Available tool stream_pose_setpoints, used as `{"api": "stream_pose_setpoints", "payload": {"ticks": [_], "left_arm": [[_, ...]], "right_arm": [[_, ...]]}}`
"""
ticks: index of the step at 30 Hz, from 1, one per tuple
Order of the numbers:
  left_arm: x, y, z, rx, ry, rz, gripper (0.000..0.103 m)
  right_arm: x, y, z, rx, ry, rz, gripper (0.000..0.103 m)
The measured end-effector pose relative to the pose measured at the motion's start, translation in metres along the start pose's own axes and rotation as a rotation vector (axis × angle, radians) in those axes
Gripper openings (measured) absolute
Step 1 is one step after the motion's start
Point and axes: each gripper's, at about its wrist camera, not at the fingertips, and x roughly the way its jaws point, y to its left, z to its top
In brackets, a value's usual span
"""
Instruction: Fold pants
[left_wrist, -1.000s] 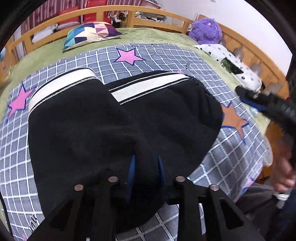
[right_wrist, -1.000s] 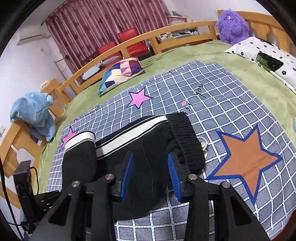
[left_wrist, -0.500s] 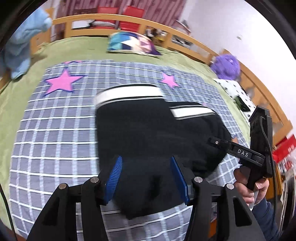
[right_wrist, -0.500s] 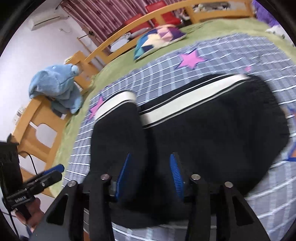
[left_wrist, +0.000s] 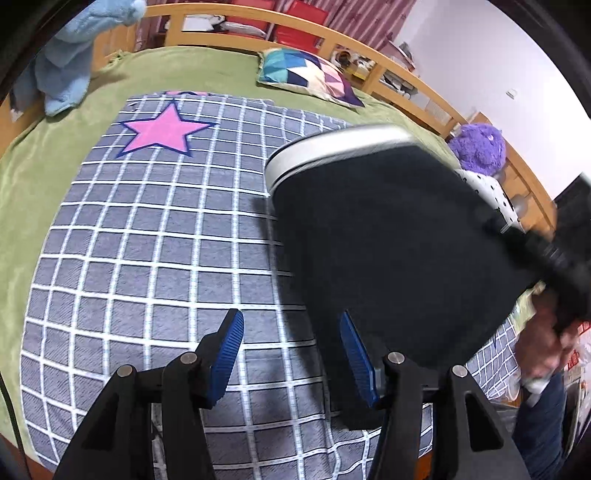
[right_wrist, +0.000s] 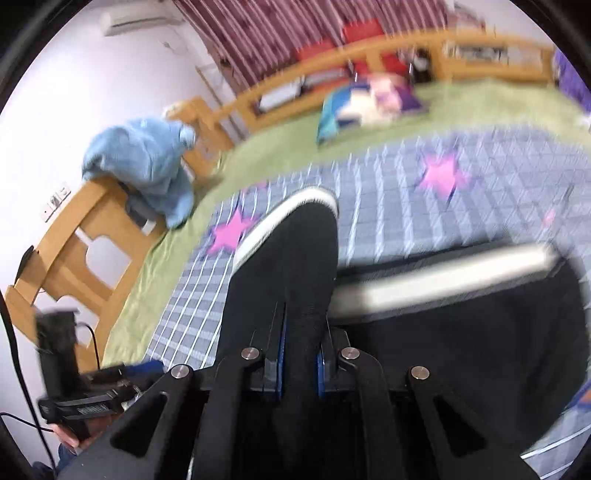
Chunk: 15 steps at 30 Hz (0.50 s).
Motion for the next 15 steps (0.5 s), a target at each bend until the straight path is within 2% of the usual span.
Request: {"api": "stream_pose_setpoints", "payload": {"ticks": [4,6,8,11,13,15], "left_arm": [[0.008,-0.021,0.003,0.050,0.006,-0.016,0.052],[0.012,-0.031,0.005,0.067,0.011,-0.029,0.052],[0.017,-0.042,0.005,0.084,0.020,-0.041,0.052],[0.028,-0.061,0.004,0.105,0.045,-0.062,0.052],[0.034,-0.074,0.002,0.128,0.056,-0.073,0.052],[0.039,-0.087,0.001,0.147,0.063,-0.086,0.052]], "right_arm": [[-0.045,-0.032,0.024,-0.020,-0.062,-0.090,0.012],[-0.061,-0.064,0.028,-0.003,-0.064,-0.176,0.012],[-0.064,-0.104,0.021,0.034,-0.005,-0.262,0.012],[-0.044,-0.168,-0.009,0.143,0.157,-0.371,0.013],[-0.039,-0.187,-0.026,0.163,0.189,-0.383,0.014],[-0.053,-0.186,-0.028,0.146,0.164,-0.370,0.014]]}}
